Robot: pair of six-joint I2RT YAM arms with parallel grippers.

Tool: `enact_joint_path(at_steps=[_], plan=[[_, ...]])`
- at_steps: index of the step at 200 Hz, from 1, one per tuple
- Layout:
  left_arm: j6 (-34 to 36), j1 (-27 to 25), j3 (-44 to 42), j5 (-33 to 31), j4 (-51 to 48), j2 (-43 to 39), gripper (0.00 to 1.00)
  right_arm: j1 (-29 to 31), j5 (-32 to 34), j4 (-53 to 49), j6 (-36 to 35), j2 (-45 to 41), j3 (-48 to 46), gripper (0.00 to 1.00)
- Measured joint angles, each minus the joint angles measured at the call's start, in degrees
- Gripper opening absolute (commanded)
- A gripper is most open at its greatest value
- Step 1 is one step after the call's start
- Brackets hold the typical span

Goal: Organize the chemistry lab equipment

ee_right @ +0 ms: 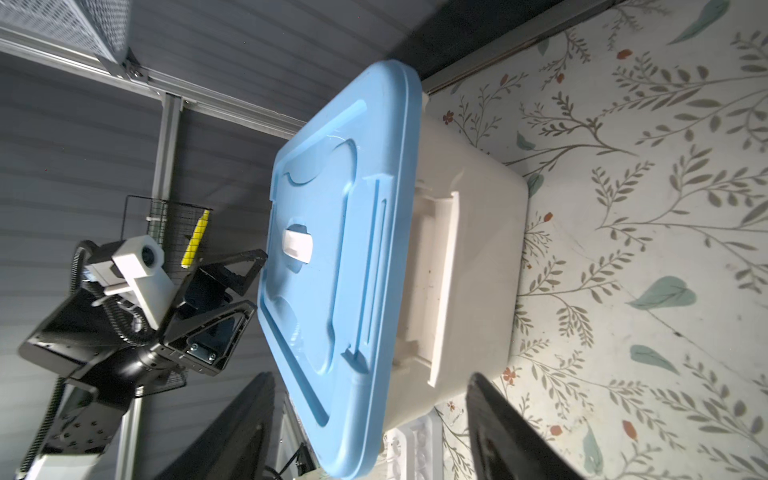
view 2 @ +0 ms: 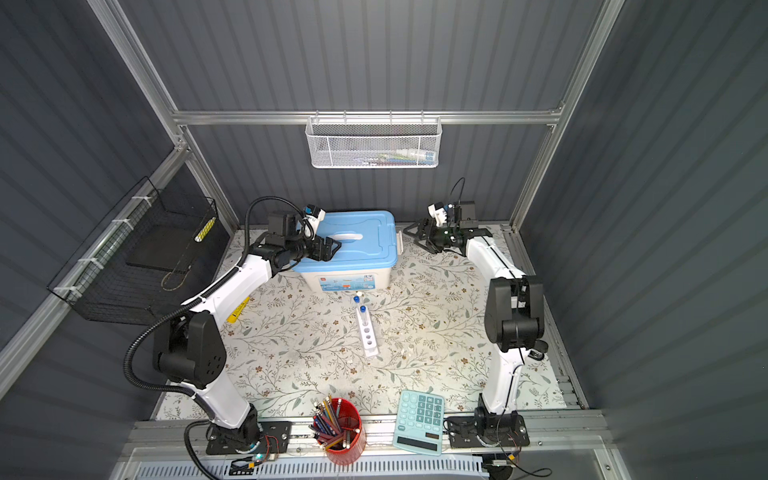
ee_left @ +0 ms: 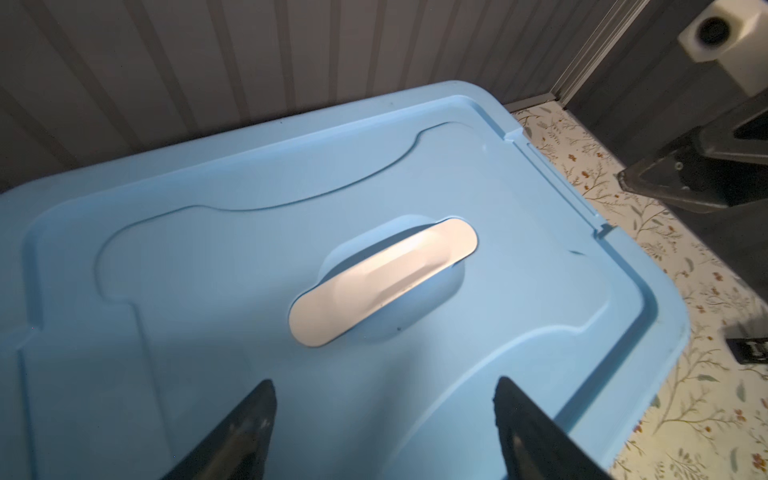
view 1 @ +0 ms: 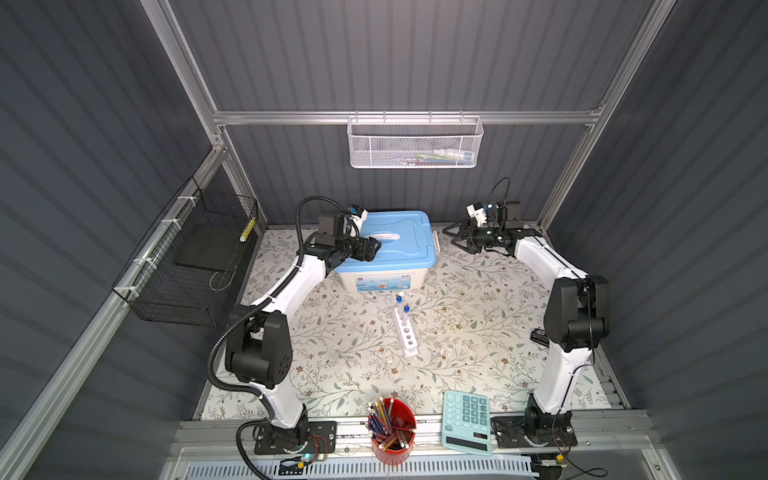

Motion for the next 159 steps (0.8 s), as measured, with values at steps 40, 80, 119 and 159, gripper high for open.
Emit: enact_joint_path(at_steps=[40,80,119,159], plan=[[3.0,-4.1,0.5,-8.4,-0.6,0.2,0.84,2.3,4.6,-2.8,-2.9,0.1,0.0,0.76],[4.4,-4.2,0.5,-11.9,-0.9,0.2,0.83,2.3,7.2,-3.5,-4.4,0.1,0.0,0.77],[5.1,-4.3,0.5,-13.0,-0.9,0.3,0.83,3.1,8.6,-4.3,-6.1,2.2,2.3,0.77],[6.2,-4.8,0.8,-14.1,-2.1,0.4,0.83,3.7,8.6,-4.3,-6.2,5.1,3.8,0.78]])
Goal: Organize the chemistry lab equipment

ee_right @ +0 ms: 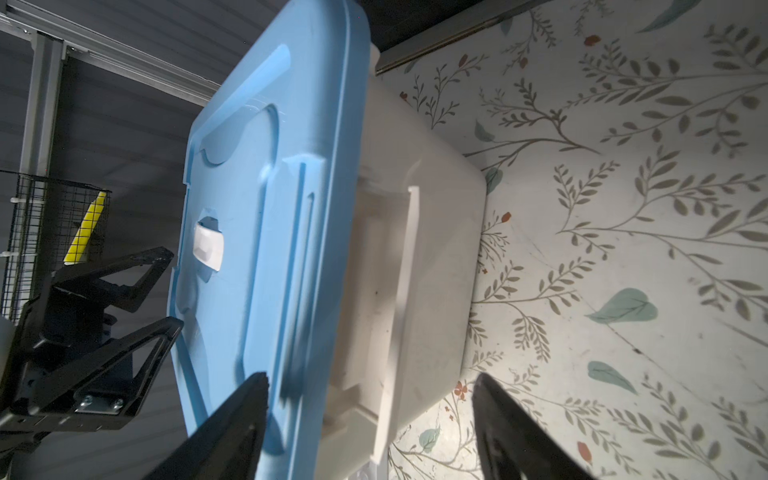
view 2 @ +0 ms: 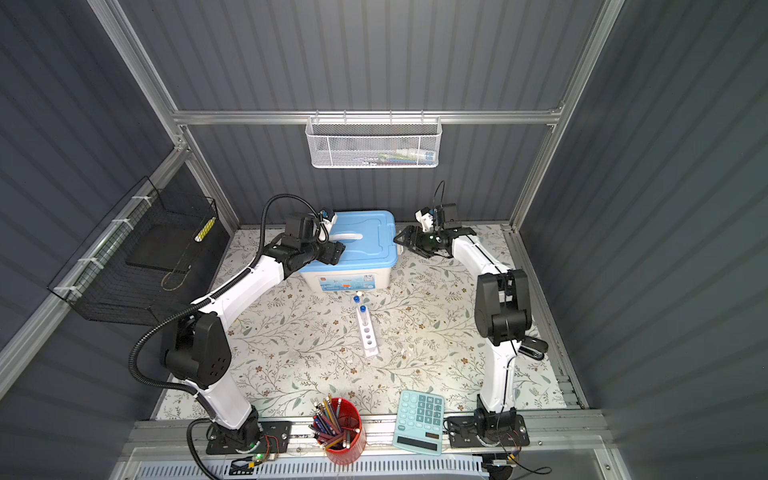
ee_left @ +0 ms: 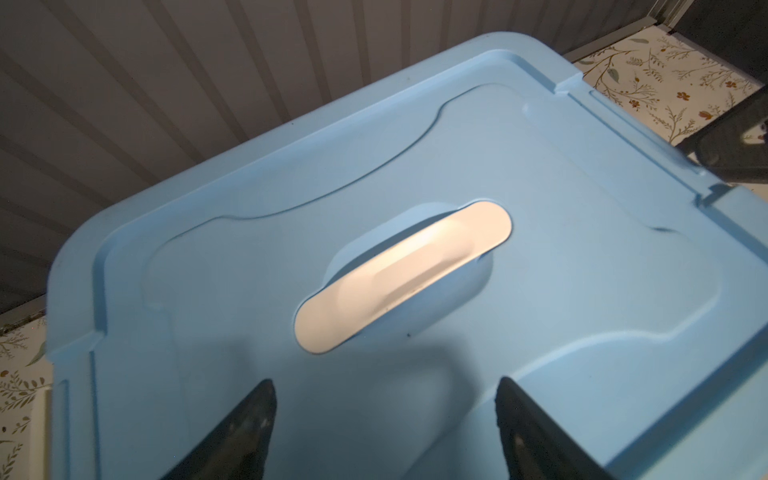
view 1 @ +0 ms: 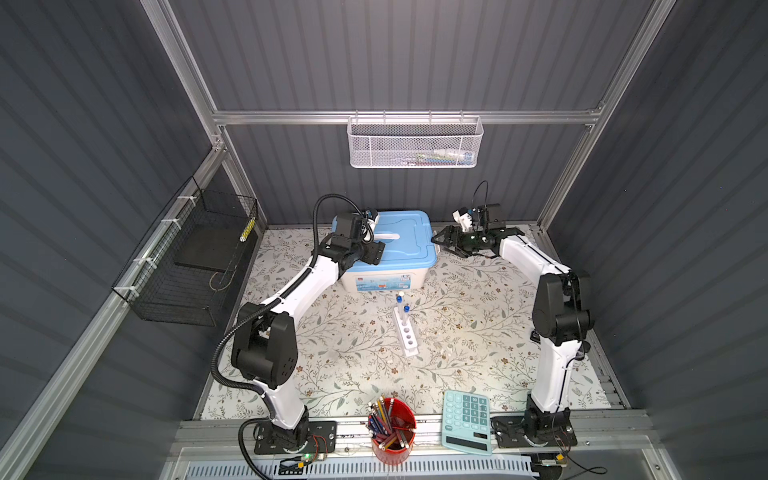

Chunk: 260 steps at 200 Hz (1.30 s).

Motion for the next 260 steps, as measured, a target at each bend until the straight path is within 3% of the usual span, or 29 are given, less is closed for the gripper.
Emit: enact_joint_path(at_steps=[202,260], plan=[[1.7,-1.3,0.6,-1.5,-0.1,1.4,0.82,2.1,-1.6,1.7,2.2,3.6,4.3,0.77],[1.7,-1.3,0.6,-1.4,0.0,1.4,0.82,2.3,-1.8,3.1,3.8,3.9,3.7,0.65]])
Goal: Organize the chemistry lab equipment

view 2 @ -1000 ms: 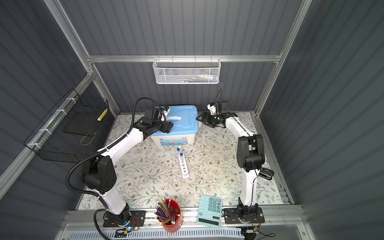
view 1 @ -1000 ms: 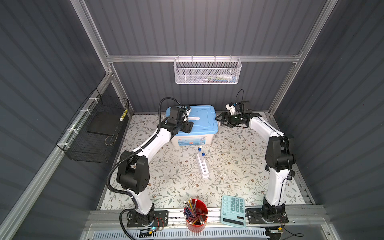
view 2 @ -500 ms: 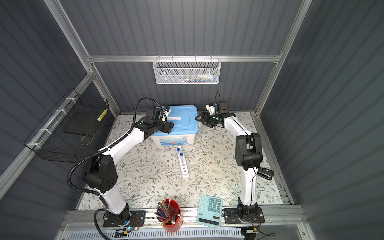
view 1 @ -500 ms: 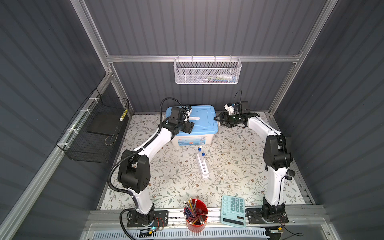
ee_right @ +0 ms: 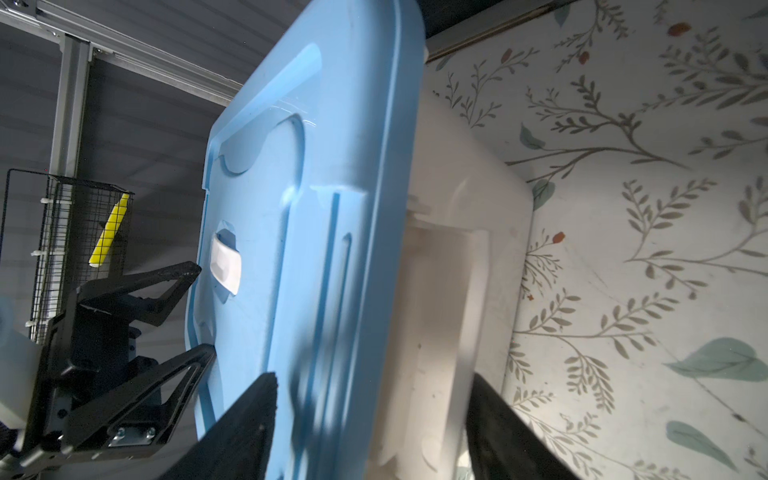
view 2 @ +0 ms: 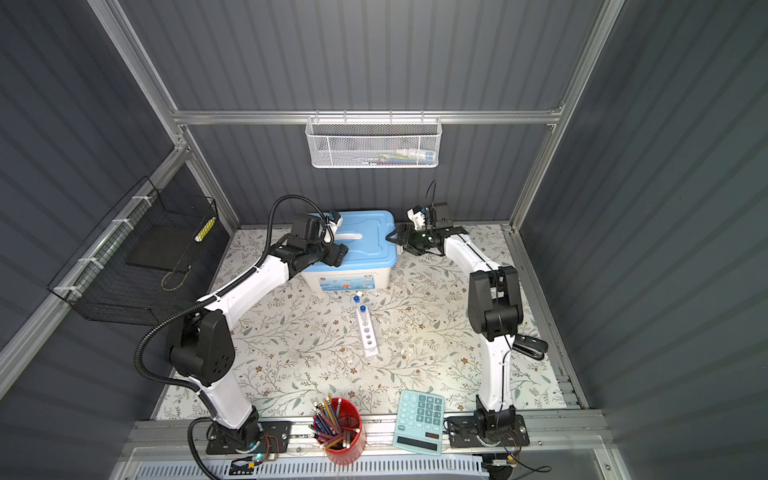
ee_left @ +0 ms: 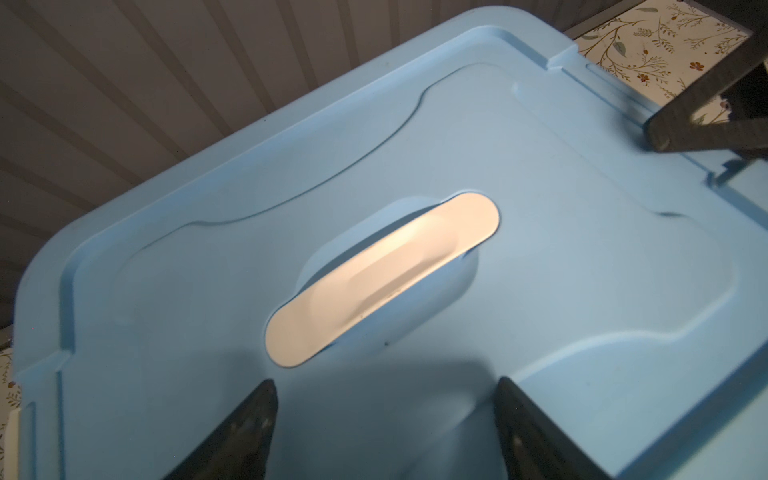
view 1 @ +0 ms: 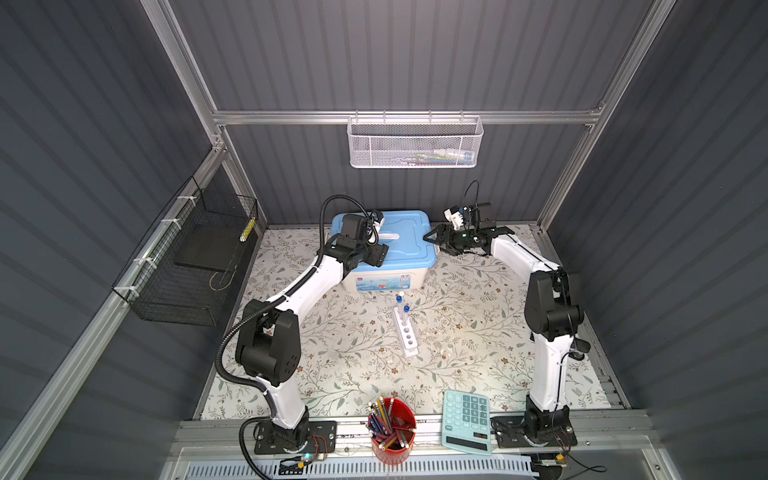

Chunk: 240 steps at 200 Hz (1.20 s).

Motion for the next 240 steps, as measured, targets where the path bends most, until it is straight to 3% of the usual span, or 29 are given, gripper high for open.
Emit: enact_joint_path(at_steps=[34,96,240], plan=[[0.0,0.0,-0.5,0.0,0.8,0.0,0.82,-0.1,-0.8,1.7,1.1,1.0,0.1,0.59],[0.0,0.0,-1.0,0.0,1.5,0.0,0.82,0.2,0.8,1.3,0.7,1.0,0.8,0.56],[0.0,0.0,-2.3,0.4,4.1,-0.2,0.81,4.7,18.9,-12.2,-3.8,-0.3,8.5,0.52]])
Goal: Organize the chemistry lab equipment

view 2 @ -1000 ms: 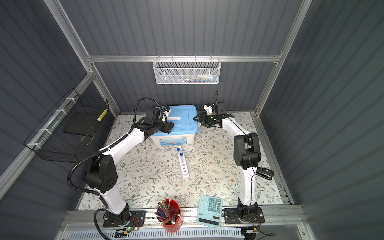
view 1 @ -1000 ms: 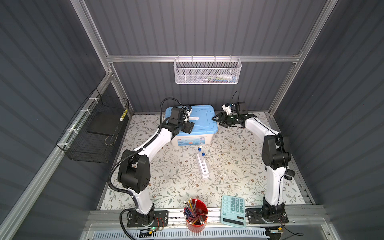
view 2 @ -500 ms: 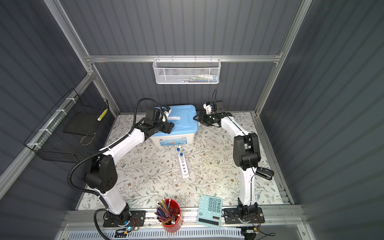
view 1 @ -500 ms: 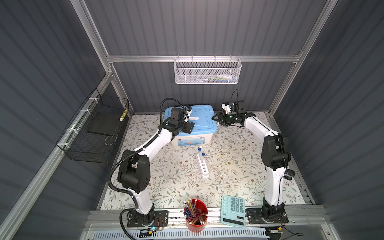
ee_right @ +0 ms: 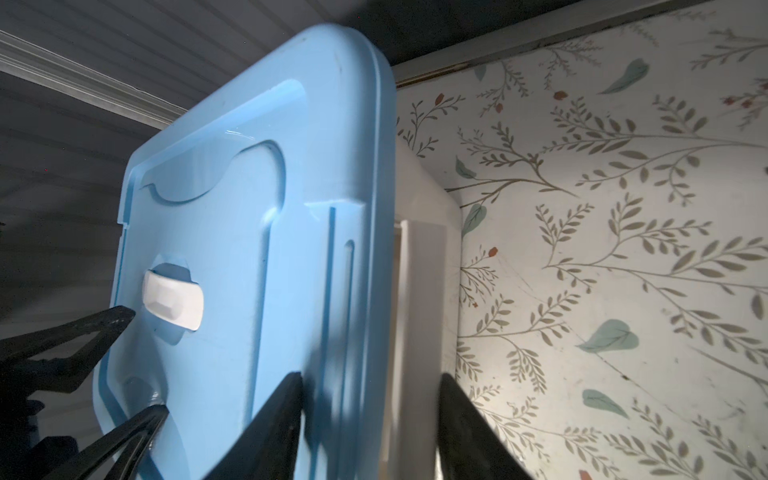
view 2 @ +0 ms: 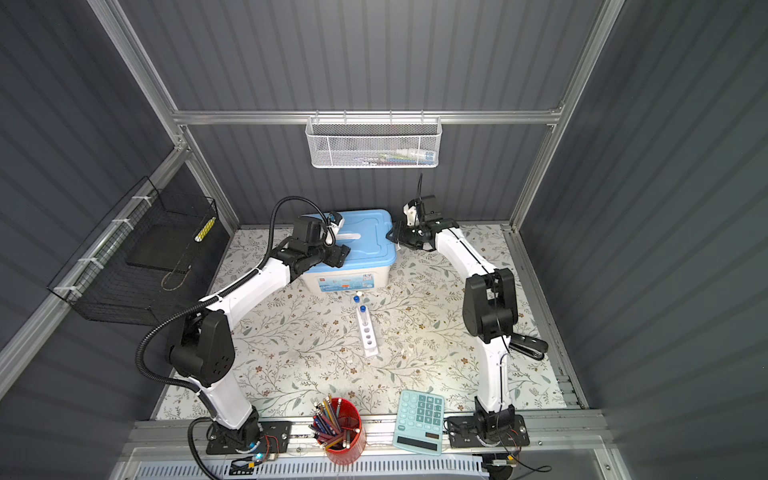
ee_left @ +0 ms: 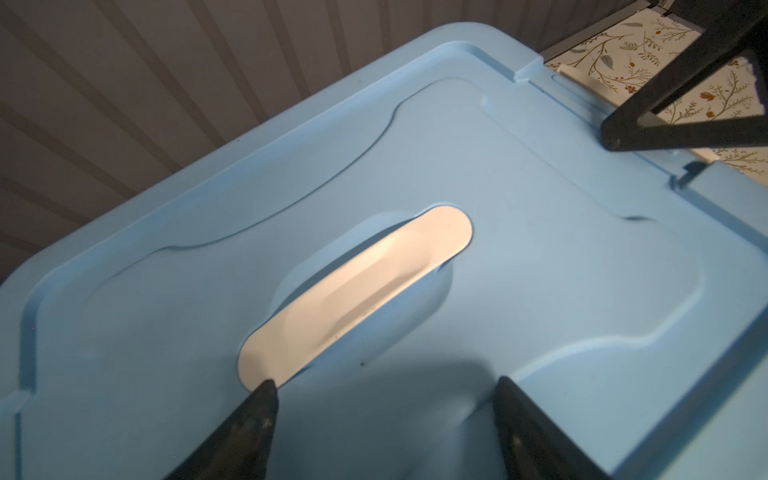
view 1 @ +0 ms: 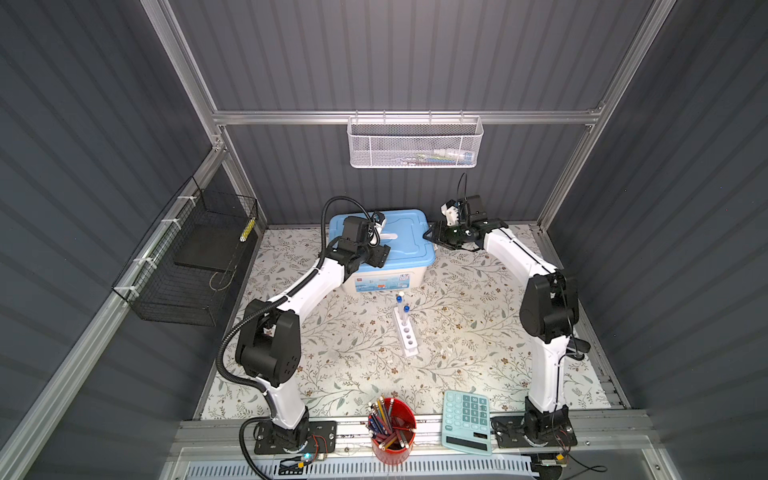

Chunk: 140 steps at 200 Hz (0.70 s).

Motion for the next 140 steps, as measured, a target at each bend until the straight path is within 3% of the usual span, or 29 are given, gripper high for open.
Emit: enact_joint_path(at_steps=[70,140], plan=[[0.0,0.0,-0.3,0.0,0.4,0.0,0.81,2.4,8.5,-9.4,-3.2,1.5,7.0,0.51],[0.0,-0.2,-1.8,0.0,2.6,-0.5,0.81,3.3,12.5,-13.3,-4.7,3.3,11.5,0.49]])
